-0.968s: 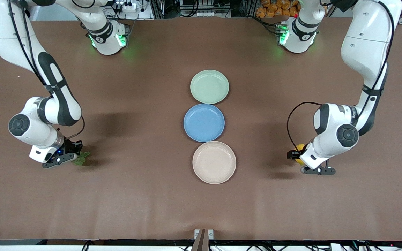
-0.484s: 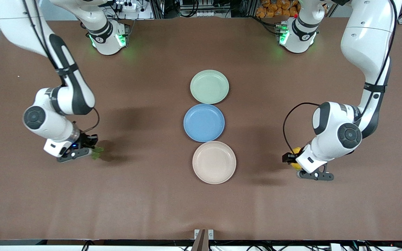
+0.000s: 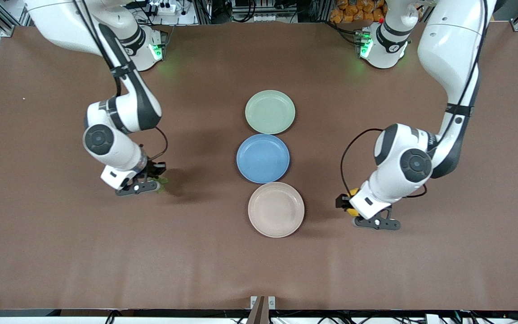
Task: Place lemon and lettuce in plates
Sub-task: 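Carry the lemon to the cream plate while the right gripper carries lettuce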
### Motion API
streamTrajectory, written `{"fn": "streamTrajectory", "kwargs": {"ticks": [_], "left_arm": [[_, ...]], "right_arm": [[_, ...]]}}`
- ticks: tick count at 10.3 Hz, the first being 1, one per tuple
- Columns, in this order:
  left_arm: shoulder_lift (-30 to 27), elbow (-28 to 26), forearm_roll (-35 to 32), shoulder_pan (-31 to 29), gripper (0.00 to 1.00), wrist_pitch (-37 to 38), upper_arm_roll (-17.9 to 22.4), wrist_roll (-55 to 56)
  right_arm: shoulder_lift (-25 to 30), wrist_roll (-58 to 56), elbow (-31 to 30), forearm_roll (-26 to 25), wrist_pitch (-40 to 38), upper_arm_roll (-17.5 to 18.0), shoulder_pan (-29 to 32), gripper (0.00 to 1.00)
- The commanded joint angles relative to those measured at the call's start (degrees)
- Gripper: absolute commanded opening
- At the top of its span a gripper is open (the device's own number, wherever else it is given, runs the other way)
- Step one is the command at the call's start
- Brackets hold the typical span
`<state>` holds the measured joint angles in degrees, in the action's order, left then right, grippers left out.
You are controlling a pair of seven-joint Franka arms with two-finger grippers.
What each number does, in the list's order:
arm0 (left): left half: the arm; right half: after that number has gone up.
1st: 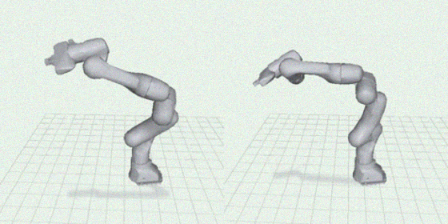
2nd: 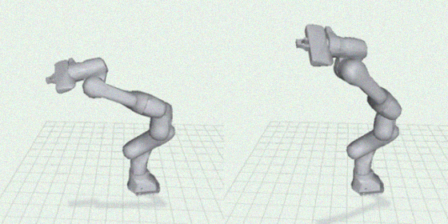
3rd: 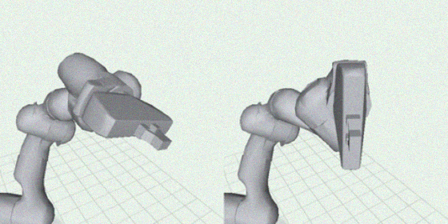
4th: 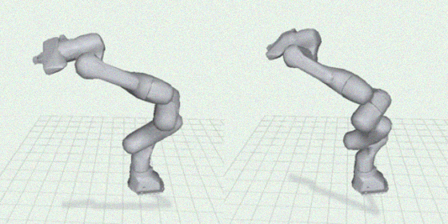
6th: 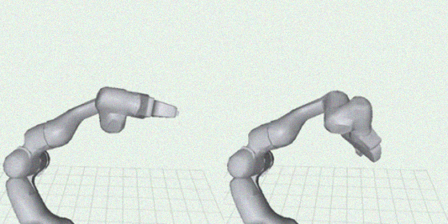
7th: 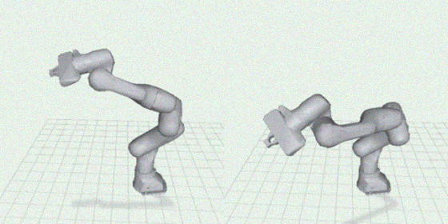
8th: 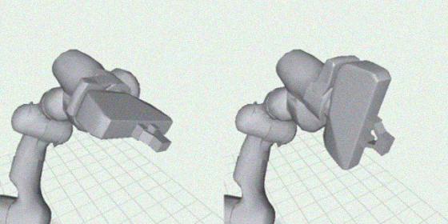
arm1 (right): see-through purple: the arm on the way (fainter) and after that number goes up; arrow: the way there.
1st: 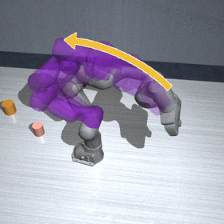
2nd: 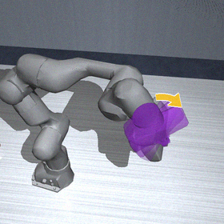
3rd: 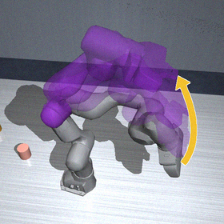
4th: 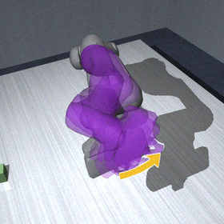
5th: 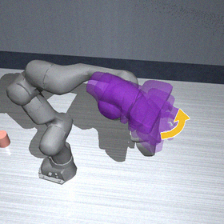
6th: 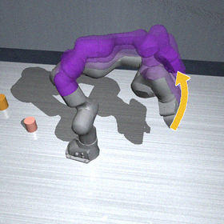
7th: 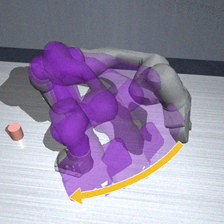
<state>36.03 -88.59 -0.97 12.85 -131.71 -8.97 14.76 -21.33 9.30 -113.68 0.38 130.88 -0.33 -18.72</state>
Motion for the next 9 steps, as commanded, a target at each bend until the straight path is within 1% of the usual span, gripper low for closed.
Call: {"fn": "streamTrajectory", "kwargs": {"ticks": [1, 2, 3, 6, 7, 9], "left_arm": [[1.3, 3.2, 1.5, 3.0, 0.43, 1.2, 0.4, 4.7], [2.5, 4.7, 2.0, 4.9, 0.43, 1.2, 0.4, 6.8], [3.7, 6.7, 2.0, 5.9, 0.43, 1.1, 0.4, 8.9], [7.0, 11.3, 2.0, 8.9, 0.43, 0.5, 0.4, 13.8], [8.5, 12.5, 2.0, 9.6, 0.43, -1.0, 0.4, 15.2], [10.8, 13.0, 2.1, 10.6, 0.43, -6.2, 0.4, 16.1]], "right_arm": [[2.8, 7.9, -0.9, 0.2, -4.5, -0.3, -4.6, 0.05], [3.0, 12.4, -0.8, 0.2, -5.4, -0.3, -7.2, 0.06], [2.8, 17.4, -0.1, 0.2, -6.5, -0.3, -10.2, 0.10], [2.6, 25.4, 0.4, 0.4, -7.0, -0.2, -15.5, 0.12], [2.4, 29.0, 1.0, 0.4, -7.0, -0.2, -17.4, 0.12], [2.5, 33.7, 1.5, 3.4, -8.1, -0.3, -20.7, 0.13]]}}
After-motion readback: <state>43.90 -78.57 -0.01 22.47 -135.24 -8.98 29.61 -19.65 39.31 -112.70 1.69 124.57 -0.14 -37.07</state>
